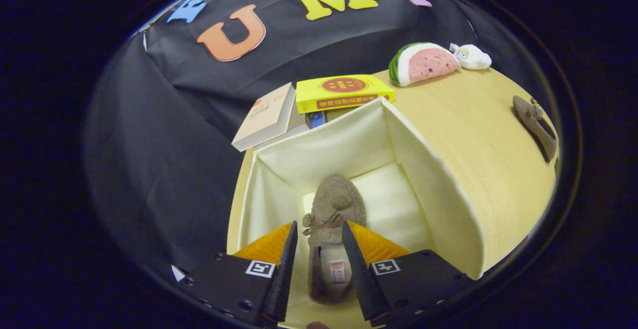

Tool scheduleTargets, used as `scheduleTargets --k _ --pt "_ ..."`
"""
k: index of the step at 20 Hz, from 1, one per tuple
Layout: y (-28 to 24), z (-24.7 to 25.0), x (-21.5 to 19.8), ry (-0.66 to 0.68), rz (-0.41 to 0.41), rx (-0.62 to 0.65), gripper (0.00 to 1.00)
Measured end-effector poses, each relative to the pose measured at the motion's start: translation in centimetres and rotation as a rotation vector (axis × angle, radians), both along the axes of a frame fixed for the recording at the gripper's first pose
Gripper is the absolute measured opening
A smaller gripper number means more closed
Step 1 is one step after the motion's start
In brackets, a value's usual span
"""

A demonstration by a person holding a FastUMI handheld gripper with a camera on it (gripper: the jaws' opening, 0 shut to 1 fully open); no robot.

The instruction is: Open the storage box then place both shoes into the box .Put the left shoe in first, then the right shoe, with the right side of both shoes facing outward in a uniform manner.

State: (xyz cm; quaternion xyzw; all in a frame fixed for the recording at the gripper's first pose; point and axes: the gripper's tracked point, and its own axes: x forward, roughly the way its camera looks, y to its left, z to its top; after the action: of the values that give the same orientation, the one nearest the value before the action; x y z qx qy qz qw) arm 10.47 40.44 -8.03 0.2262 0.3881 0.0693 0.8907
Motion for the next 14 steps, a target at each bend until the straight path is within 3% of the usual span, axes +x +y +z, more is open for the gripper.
scheduleTargets --k 3,5,9,14 --pt "-1.1 2.0 -0.6 -0.08 0.067 -0.026 0.81" --pt "-2.7 3.7 -1.2 -0.147 0.114 -0.057 0.88" --pt "-7.5 8.5 -2.0 -0.34 0.175 -0.101 0.91" --pt "-19.0 13.4 -2.6 -0.529 0.125 -0.212 0.96"
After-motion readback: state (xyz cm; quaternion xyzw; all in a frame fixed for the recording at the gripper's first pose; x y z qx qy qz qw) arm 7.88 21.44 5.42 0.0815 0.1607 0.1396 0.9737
